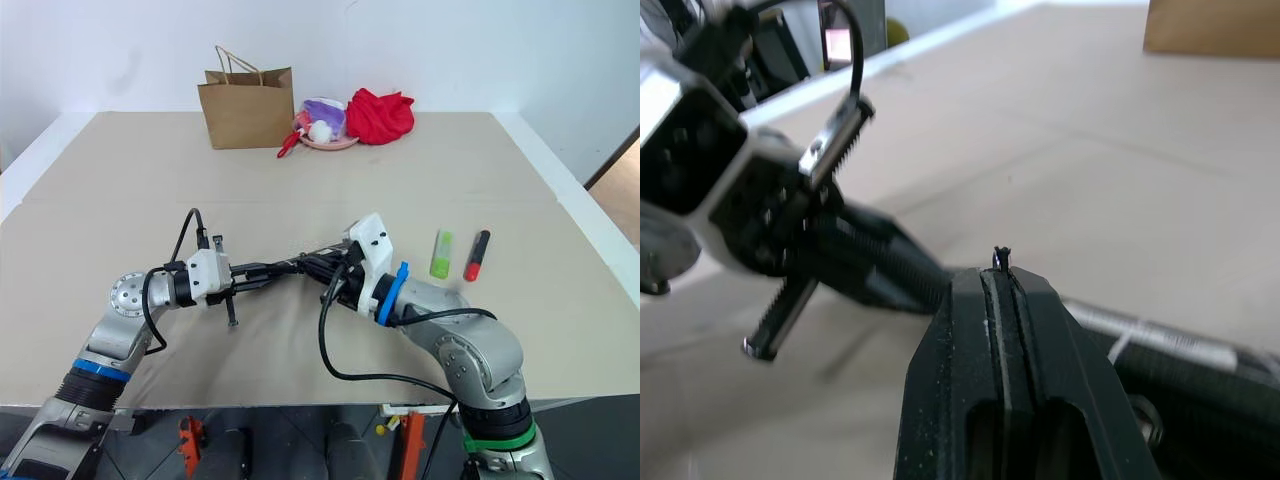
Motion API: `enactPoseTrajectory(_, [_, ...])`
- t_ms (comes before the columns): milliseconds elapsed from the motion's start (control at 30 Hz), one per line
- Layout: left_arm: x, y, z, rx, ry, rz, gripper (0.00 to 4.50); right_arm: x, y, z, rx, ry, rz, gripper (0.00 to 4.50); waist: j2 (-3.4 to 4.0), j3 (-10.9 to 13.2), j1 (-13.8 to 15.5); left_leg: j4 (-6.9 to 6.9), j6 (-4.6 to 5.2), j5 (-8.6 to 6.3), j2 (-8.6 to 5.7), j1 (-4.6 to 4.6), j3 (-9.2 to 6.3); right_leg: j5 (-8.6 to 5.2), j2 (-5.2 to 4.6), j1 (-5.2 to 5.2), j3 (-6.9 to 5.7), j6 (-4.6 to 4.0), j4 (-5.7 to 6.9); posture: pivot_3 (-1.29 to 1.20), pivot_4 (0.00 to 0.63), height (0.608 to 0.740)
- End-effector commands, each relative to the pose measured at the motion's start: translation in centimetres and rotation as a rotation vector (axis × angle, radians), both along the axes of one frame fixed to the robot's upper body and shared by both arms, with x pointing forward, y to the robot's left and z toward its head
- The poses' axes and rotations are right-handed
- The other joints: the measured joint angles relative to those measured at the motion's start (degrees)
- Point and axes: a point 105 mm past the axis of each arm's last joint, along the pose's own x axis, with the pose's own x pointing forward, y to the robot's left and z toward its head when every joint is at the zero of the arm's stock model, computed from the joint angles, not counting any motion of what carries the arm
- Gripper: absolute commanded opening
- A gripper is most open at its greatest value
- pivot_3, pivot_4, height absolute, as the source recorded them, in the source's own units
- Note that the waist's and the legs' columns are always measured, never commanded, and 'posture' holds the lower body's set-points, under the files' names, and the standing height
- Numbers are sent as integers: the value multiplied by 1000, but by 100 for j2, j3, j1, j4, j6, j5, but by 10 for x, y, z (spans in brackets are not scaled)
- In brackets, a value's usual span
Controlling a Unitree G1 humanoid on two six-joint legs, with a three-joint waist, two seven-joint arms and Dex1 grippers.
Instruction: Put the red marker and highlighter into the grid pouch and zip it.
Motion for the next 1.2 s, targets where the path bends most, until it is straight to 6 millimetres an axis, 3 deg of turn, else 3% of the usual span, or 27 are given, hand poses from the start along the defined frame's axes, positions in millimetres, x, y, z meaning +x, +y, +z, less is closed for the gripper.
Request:
enactPoseTrajectory(33, [-3, -3, 13, -25, -45, -17, 0, -7, 6, 13, 29, -32, 41, 63, 0, 0, 1, 0, 0, 0, 0, 0, 0, 0, 0, 0, 0, 0, 0, 0, 150, 740])
enactPoseTrajectory(367, [-2, -5, 14, -29, -47, -25, 0, -11, 9, 8, 9, -14, 73, 63, 0, 0, 3, 0, 0, 0, 0, -2, -1, -1, 0, 0, -2, 1, 0, 0, 150, 740])
enactPoseTrajectory(1067, [-1, -10, 16, -32, -58, -36, 0, -15, 39, 16, 33, 0, 176, 63, 0, 0, 1, 0, 0, 0, 0, -4, -4, -1, 0, -1, -5, 2, 0, 0, 150, 740])
enactPoseTrajectory(1200, [-2, -9, 16, -32, -60, -34, 0, -13, 36, 13, 20, -2, 157, 63, 0, 0, 1, 0, 0, 0, 0, -4, -6, -1, 1, -1, -7, 2, 0, 0, 150, 740])
